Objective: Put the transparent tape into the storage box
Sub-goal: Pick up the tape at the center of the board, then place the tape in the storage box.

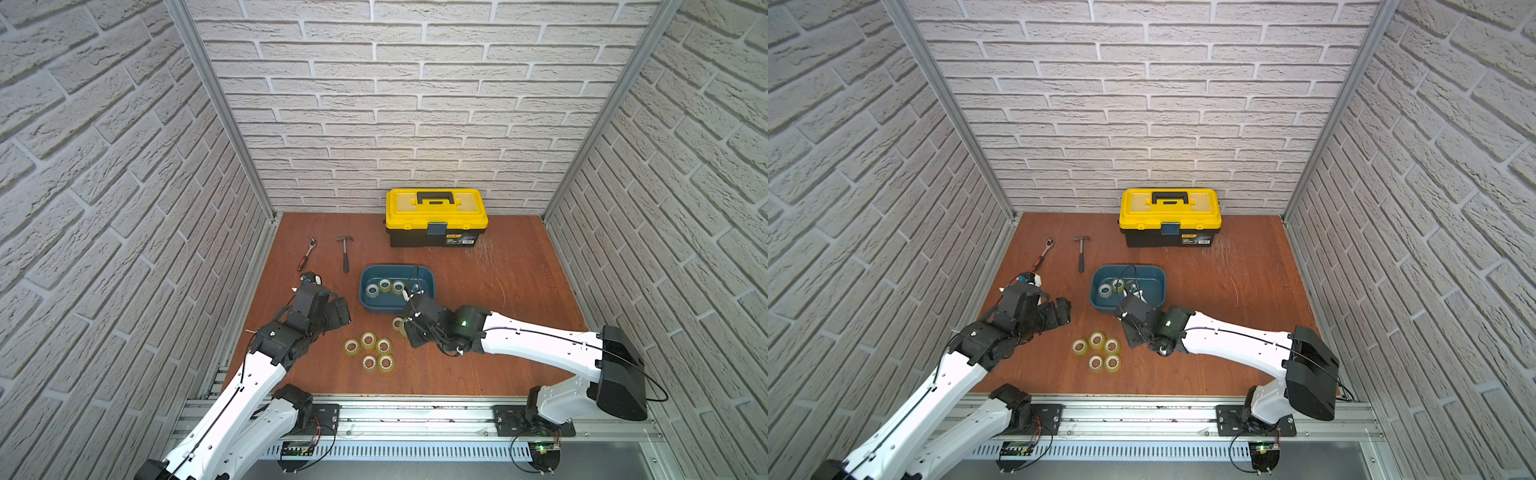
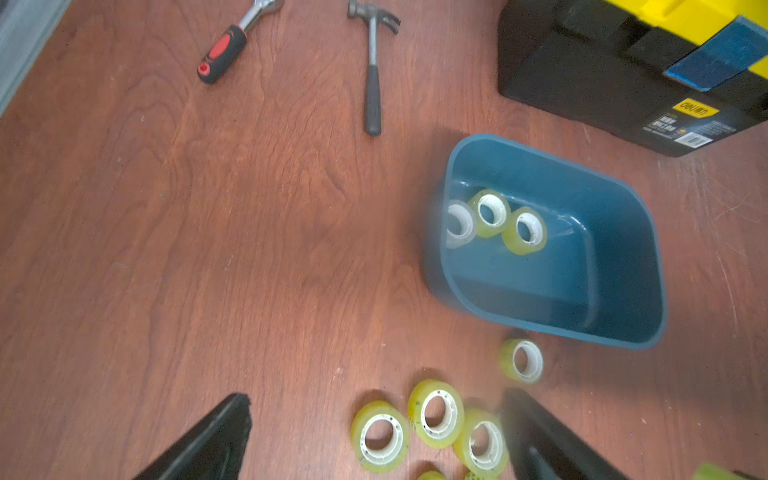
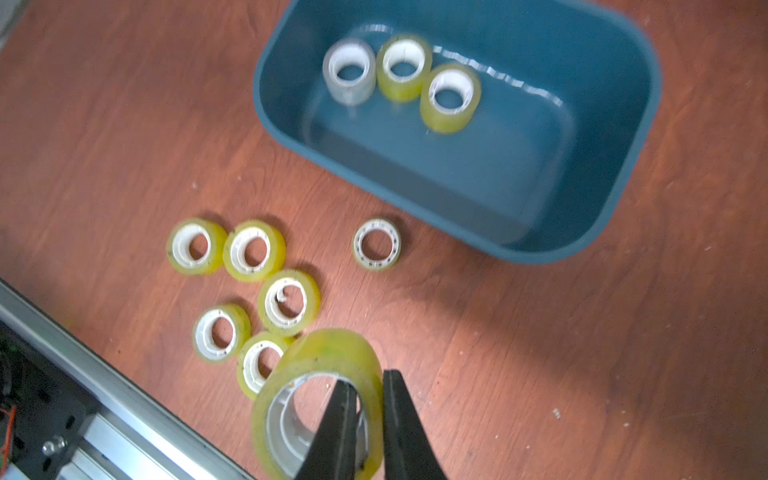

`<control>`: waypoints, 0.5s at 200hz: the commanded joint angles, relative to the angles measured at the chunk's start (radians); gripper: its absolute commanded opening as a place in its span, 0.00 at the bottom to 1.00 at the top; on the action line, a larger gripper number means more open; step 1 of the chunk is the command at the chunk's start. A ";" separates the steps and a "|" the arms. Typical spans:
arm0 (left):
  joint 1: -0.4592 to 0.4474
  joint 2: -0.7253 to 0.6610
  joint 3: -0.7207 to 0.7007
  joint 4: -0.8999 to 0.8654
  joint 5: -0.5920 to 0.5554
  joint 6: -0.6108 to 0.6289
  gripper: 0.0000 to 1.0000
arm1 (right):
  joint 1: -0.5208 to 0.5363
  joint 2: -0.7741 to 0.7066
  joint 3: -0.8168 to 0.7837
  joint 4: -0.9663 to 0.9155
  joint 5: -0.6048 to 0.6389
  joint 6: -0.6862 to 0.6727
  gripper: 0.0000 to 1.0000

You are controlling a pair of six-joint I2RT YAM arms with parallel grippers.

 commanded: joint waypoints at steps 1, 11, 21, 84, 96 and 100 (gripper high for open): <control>-0.006 0.035 0.029 0.077 -0.057 0.068 0.98 | -0.085 0.063 0.098 -0.035 -0.017 -0.079 0.02; -0.005 0.056 0.033 0.100 -0.071 0.071 0.98 | -0.116 0.107 0.146 -0.041 -0.031 -0.095 0.02; -0.004 0.081 0.035 0.124 -0.072 0.068 0.98 | -0.152 0.160 0.196 -0.054 -0.049 -0.116 0.02; 0.004 0.198 0.058 0.149 -0.022 0.089 0.98 | -0.294 0.463 0.390 -0.087 -0.094 -0.147 0.02; 0.008 0.193 0.055 0.143 -0.030 0.095 0.98 | -0.306 0.503 0.413 -0.104 -0.076 -0.148 0.02; 0.009 0.190 0.052 0.140 -0.030 0.097 0.98 | -0.309 0.525 0.419 -0.109 -0.069 -0.147 0.02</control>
